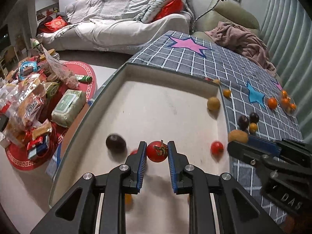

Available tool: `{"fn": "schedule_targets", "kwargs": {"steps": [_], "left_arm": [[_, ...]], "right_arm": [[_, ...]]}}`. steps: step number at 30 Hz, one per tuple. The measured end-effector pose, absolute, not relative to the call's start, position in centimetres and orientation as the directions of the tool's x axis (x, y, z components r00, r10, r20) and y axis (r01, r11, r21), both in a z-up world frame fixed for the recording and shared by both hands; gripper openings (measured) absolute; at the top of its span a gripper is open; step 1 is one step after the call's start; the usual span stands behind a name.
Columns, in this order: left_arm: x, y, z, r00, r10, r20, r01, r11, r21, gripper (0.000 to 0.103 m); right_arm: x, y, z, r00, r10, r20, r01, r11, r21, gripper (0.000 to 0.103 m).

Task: Organize fruits
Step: 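Carry the red cherry tomato and tan fruit over the white tray, then open both tools to release the tomato and tan fruit into the tray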

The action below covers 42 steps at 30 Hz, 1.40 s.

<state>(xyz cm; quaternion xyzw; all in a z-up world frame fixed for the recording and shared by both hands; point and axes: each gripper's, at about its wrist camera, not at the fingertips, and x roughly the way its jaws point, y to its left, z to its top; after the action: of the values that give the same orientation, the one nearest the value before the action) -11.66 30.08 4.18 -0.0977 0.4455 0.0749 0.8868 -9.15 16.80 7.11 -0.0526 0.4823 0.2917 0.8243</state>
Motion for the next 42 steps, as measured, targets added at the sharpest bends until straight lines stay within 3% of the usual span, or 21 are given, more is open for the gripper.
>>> {"fn": "schedule_targets", "kwargs": {"steps": [26, 36, 38, 40, 42], "left_arm": [[-7.7, 31.1, 1.3, 0.494, 0.087, -0.865, -0.241, 0.970, -0.041, 0.023], [-8.0, 31.9, 1.7, 0.482, 0.069, -0.874, -0.268, 0.961, -0.072, 0.024], [-8.1, 31.9, 1.8, 0.481, 0.074, -0.874, -0.270, 0.960, -0.068, 0.024], [-8.2, 31.8, 1.8, 0.478, 0.077, -0.875, -0.268, 0.961, -0.062, 0.024], [-8.2, 31.6, 1.7, 0.472, 0.080, -0.878, -0.263, 0.963, -0.054, 0.024]], "right_arm": [[-6.8, 20.1, 4.3, 0.342, 0.364, -0.867, -0.592, 0.799, 0.102, 0.031], [-7.6, 19.2, 5.6, 0.355, 0.397, -0.846, -0.595, 0.795, 0.123, 0.054], [-7.9, 18.7, 5.9, 0.371, 0.396, -0.840, -0.587, 0.801, 0.119, 0.063], [-8.0, 17.6, 6.1, 0.393, 0.389, -0.833, -0.561, 0.819, 0.117, 0.081], [-7.8, 16.3, 6.2, 0.389, 0.409, -0.825, -0.545, 0.825, 0.152, 0.081]]}}
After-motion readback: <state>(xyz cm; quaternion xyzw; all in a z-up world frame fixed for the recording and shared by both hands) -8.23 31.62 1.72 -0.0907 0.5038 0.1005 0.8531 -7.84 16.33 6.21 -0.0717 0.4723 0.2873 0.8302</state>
